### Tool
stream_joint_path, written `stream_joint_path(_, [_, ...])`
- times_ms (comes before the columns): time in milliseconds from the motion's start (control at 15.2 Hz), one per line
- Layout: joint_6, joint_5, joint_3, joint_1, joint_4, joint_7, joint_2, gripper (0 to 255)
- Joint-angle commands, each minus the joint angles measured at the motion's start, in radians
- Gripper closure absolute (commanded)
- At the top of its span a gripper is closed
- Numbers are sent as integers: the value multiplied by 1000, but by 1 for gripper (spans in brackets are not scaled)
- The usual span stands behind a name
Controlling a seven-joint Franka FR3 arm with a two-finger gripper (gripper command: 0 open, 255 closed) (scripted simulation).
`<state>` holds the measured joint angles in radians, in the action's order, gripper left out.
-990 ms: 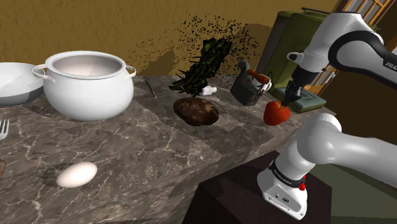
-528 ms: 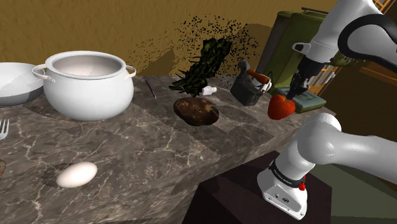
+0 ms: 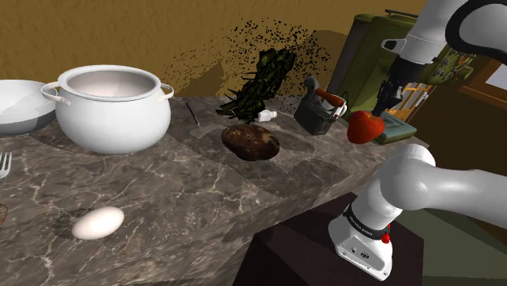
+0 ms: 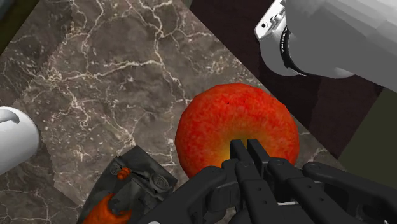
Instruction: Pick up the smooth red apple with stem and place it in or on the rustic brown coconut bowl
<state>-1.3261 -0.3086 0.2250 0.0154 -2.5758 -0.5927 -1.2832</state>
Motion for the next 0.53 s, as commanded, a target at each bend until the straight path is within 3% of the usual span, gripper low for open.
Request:
stream_joint_path(0, [18,5,-6,-3,34,-3,16,255])
stream_joint_path(462, [48,40,-39,-16,128,11,84,255])
